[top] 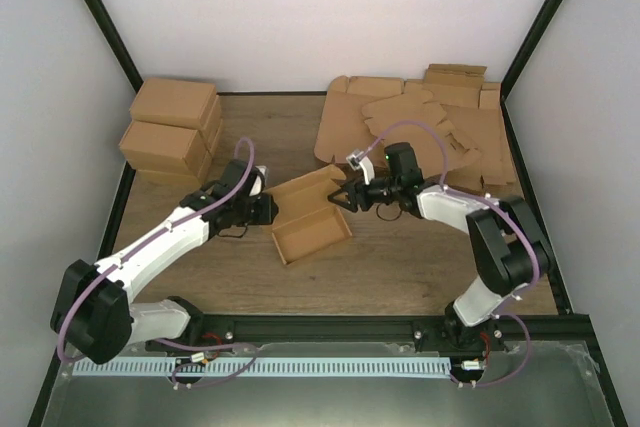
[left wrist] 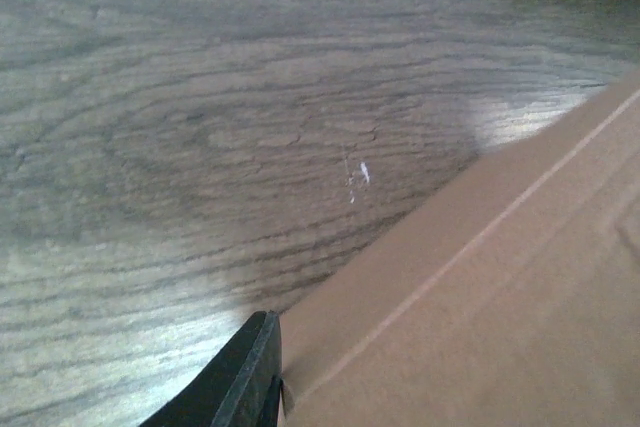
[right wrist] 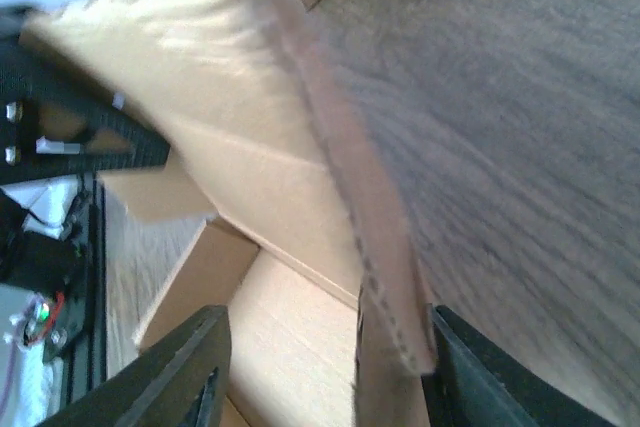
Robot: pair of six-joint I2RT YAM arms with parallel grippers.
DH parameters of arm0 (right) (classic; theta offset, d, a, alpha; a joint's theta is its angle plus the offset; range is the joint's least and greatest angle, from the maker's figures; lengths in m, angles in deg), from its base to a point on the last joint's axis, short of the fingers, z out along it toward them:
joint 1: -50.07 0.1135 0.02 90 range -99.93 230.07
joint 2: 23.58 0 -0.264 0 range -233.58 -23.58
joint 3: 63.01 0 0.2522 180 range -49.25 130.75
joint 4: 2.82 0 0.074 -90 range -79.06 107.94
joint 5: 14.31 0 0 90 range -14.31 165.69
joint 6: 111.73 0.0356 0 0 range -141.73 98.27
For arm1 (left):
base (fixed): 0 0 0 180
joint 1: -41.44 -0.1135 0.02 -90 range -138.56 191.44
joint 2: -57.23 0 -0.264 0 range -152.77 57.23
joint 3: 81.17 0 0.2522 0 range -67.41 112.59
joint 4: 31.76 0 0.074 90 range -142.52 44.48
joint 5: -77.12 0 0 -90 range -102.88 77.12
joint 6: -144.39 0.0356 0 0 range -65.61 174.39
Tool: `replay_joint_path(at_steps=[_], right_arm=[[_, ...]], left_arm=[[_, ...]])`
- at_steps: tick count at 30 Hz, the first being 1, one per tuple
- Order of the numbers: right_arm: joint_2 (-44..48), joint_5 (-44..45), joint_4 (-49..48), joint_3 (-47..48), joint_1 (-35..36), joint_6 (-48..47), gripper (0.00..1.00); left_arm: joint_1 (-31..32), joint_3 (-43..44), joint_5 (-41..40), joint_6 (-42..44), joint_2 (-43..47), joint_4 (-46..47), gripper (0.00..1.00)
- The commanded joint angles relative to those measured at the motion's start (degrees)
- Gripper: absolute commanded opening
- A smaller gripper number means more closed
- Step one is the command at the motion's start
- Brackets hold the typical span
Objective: Fold the paper box
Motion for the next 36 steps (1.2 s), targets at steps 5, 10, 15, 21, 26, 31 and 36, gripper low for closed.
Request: replay_joint_path(at_steps=[5, 10, 15, 21, 26, 31, 36], right_arm=[[13.23, 14.99, 1.96, -8.28, 4.15, 3.72, 0.41], [15.43, 22.25, 6.45, -6.76, 5.92, 5.57, 0.30], [14.52, 30.29, 11.67, -4.04, 9.57, 5.78, 0.32], [13.42, 34.66, 14.13, -1.94, 11.27, 6.54, 0.34], [14.01, 38.22, 17.25, -0.17, 12.32, 6.61, 0.39], [15.80, 39.13, 19.90, 0.40, 12.40, 6.40, 0.43], [16.14, 38.88, 21.52, 1.16, 13.09, 6.25, 0.31]], left_arm=[[-0.25, 4.15, 0.05, 2.21, -2.70, 2.50, 0.28], [-0.07, 5.32, -0.93, 1.52, -2.66, 0.48, 0.39], [0.02, 3.97, -0.79, -0.48, -0.36, -1.60, 0.45], [0.00, 3.40, -1.12, -1.29, 1.54, -4.68, 0.45], [0.02, 3.44, -2.72, -1.38, 1.89, -7.53, 0.45], [0.06, 3.32, -3.50, -1.54, 3.01, -9.32, 0.40], [0.19, 3.67, -2.58, -1.55, 2.81, -10.11, 0.27]])
